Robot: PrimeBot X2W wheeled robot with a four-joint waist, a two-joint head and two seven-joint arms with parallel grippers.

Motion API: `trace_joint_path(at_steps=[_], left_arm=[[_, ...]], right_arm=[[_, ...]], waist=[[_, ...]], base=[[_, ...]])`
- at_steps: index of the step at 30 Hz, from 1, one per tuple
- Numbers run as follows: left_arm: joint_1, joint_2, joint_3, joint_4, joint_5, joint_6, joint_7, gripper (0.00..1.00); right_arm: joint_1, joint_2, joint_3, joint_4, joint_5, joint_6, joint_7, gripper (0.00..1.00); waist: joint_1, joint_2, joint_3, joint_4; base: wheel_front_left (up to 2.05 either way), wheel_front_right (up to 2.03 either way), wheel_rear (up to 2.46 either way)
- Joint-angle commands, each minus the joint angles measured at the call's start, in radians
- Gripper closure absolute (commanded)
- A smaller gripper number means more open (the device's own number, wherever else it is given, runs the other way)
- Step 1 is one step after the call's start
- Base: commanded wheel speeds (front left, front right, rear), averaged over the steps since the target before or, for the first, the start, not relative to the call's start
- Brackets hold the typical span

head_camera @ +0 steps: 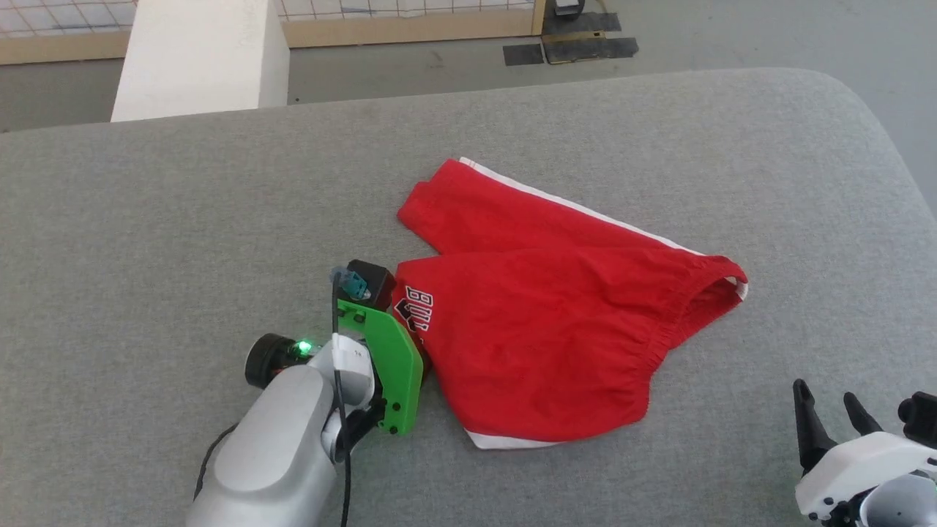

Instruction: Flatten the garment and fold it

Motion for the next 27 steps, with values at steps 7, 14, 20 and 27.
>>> trace_joint_path(at_steps=[7, 14, 20, 27], left_arm=[[0.049, 0.023, -0.056, -0.038, -0.145, -0.004, -0.049, 1.00], [0.202, 0.154, -0.167, -0.336, -0.348, -0.004, 0.106, 1.00], [0.376, 0.236, -0.252, -0.504, -0.491, 0.008, 0.310, 1.00], [0.456, 0.237, -0.252, -0.601, -0.588, 0.051, 0.369, 0.00]], right_arm=[[-0.028, 0.000, 0.016, 0.016, -0.012, -0.001, -0.012, 0.00], [-0.026, 0.000, 0.038, 0.034, -0.010, -0.001, -0.011, 0.00], [-0.032, 0.000, 0.056, 0.049, -0.005, -0.001, -0.012, 0.00], [-0.034, 0.000, 0.063, 0.064, -0.005, -0.001, -0.014, 0.00]], waist=[[0.0000, 0.0100, -0.028, 0.030], [0.0000, 0.0100, -0.059, 0.088], [0.0000, 0.0100, -0.063, 0.113], [0.0000, 0.0100, -0.068, 0.120]], base=[[0.00, 0.00, 0.00], [0.00, 0.00, 0.00], [0.00, 0.00, 0.00], [0.00, 0.00, 0.00]])
